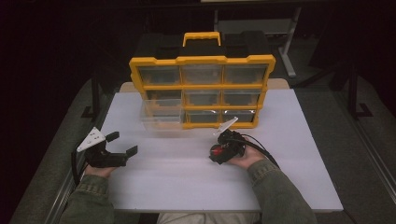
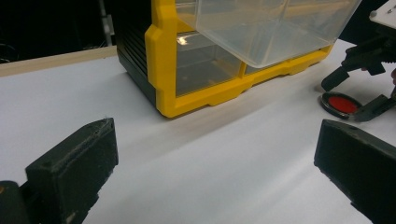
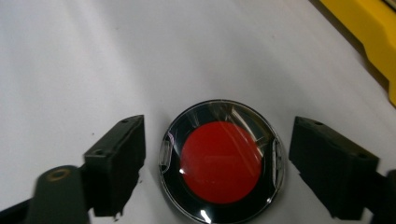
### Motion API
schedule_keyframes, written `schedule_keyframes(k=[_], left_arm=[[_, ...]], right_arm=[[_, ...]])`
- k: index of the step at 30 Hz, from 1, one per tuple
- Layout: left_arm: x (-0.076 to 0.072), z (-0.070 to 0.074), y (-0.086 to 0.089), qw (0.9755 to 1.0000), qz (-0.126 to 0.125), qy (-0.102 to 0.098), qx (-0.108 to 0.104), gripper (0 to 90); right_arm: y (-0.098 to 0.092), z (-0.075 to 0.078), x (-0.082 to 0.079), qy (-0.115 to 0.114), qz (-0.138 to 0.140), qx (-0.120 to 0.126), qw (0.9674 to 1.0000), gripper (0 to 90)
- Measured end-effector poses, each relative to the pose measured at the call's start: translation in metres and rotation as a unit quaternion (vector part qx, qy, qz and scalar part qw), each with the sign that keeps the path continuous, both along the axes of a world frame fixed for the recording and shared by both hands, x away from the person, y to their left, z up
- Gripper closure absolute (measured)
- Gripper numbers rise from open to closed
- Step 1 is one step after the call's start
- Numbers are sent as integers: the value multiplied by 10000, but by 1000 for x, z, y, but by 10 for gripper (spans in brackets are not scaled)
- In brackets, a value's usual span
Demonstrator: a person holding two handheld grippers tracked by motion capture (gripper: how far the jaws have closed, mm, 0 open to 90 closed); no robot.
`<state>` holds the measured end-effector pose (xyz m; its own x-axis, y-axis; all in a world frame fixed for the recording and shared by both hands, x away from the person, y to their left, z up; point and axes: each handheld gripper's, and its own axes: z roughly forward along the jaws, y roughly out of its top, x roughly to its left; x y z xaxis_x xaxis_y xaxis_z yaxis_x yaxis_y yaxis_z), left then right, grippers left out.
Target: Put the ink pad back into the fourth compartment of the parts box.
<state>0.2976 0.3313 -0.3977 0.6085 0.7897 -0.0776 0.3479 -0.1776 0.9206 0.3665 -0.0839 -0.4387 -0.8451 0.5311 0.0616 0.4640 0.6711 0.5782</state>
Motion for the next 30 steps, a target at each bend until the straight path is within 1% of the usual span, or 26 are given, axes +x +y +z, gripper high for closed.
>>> schedule_keyframes(k=[1, 2, 4, 6, 12, 17, 20, 21, 24, 26, 27, 29, 30], left_arm=[[0, 0, 0, 10000, -2, 6, 16, 0], [0, 0, 0, 10000, 1, 7, 27, 0], [0, 0, 0, 10000, 8, 1, 23, 0], [0, 0, -1, 10000, 2, 7, 26, 0], [0, 0, -2, 10000, -9, 4, 56, 0], [0, 0, -2, 10000, -6, 7, 58, 0], [0, 0, -1, 10000, -8, 10, 53, 0], [0, 0, -1, 10000, -6, 12, 51, 0], [0, 0, -1, 10000, -7, 15, 47, 0], [0, 0, -1, 10000, -6, 17, 48, 0], [0, 0, -1, 10000, -3, 16, 49, 0], [0, 0, -1, 10000, -3, 17, 48, 0], [1, 0, -1, 10000, -5, 20, 46, 0]], right_arm=[[0, -1, 0, -8, -8, -13, 10000, 217], [0, -2, 0, -45, -28, -90, 9999, 254], [-1, -2, 0, -6, -66, -58, 10000, 273], [-2, -2, -1, -37, -79, -48, 10000, 287], [-2, -2, -2, -47, -120, -45, 9999, 290], [-2, -1, -2, -17, -98, -35, 9999, 290], [-2, 1, -2, -44, -75, 1, 10000, 290], [-3, 2, -1, -86, -51, 35, 9999, 290], [-7, 8, -1, -38, -143, 136, 9998, 290], [-8, 10, -1, -39, -167, 147, 9997, 291], [-9, 11, 0, -81, -143, 163, 9997, 290], [-10, 17, 0, -68, -161, 199, 9996, 291], [-10, 22, -1, -74, -158, 242, 9996, 291]])
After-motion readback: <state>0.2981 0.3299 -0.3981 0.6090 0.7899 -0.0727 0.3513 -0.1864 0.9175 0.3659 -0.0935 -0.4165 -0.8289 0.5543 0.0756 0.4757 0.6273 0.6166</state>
